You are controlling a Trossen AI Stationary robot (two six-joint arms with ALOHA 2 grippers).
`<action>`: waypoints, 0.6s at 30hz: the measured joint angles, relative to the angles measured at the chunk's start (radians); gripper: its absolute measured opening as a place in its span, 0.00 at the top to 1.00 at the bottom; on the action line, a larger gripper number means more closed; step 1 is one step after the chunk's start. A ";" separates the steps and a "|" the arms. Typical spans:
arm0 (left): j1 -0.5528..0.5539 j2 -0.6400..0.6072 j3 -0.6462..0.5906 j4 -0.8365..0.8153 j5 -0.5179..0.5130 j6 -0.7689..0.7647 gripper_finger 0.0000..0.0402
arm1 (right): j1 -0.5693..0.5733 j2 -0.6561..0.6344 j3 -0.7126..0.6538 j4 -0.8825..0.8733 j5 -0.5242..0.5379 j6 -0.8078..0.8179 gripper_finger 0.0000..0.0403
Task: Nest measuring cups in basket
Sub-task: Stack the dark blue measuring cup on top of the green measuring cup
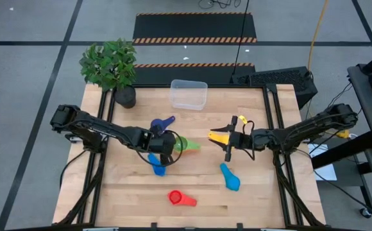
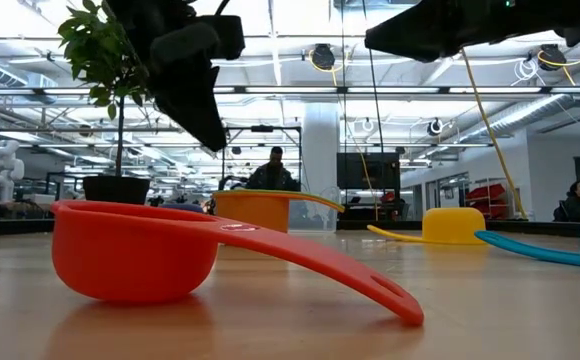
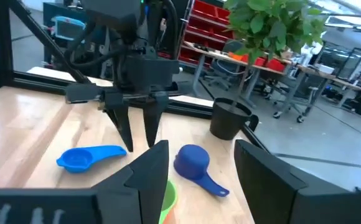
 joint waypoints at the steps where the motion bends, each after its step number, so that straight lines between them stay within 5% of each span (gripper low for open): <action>1: 0.000 -0.001 0.000 0.001 -0.005 0.006 0.62 | 0.002 0.000 0.000 -0.005 0.016 0.000 0.56; 10: 0.017 0.000 -0.010 -0.037 -0.237 0.050 0.62 | 0.001 0.000 0.000 -0.065 0.019 0.024 0.56; 18: 0.139 0.000 -0.011 -0.112 -0.228 -0.059 0.62 | 0.001 0.000 0.000 -0.149 0.018 0.127 0.56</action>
